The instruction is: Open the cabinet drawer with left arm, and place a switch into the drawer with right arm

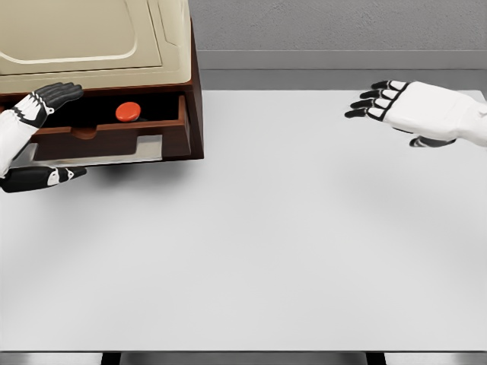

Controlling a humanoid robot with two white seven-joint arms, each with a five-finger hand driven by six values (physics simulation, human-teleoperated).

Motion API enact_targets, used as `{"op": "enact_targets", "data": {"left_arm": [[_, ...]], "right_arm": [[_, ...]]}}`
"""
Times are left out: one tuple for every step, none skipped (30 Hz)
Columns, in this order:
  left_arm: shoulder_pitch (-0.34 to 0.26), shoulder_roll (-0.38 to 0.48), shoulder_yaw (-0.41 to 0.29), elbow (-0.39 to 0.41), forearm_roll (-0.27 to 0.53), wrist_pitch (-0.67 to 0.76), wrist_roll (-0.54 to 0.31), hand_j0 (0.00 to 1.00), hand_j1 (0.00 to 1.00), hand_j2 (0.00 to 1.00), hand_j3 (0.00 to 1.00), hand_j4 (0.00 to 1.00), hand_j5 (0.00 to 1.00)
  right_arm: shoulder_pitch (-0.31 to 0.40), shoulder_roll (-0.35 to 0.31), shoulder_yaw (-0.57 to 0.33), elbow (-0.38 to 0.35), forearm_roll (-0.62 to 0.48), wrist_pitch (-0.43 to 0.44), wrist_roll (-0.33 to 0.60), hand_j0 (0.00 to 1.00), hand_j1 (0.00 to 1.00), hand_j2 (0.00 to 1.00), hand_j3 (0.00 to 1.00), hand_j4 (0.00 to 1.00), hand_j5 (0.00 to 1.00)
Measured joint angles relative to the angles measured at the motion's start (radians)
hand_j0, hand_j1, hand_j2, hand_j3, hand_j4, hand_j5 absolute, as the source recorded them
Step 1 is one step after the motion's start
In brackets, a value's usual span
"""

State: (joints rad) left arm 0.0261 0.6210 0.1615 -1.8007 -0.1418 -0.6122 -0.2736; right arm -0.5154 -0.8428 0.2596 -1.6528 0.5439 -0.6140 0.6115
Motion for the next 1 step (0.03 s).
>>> {"op": "enact_targets", "data": {"left_arm": [[0.0, -0.001, 0.0, 0.0, 0.0, 0.0, 0.0, 1.0, 1.0, 1.0, 1.0, 1.0, 1.0]], "right_arm": [[0.002, -0.002, -0.009, 0.002, 0.0, 0.0, 0.0, 1.0, 1.0, 1.0, 1.0, 1.0, 1.0]]}}
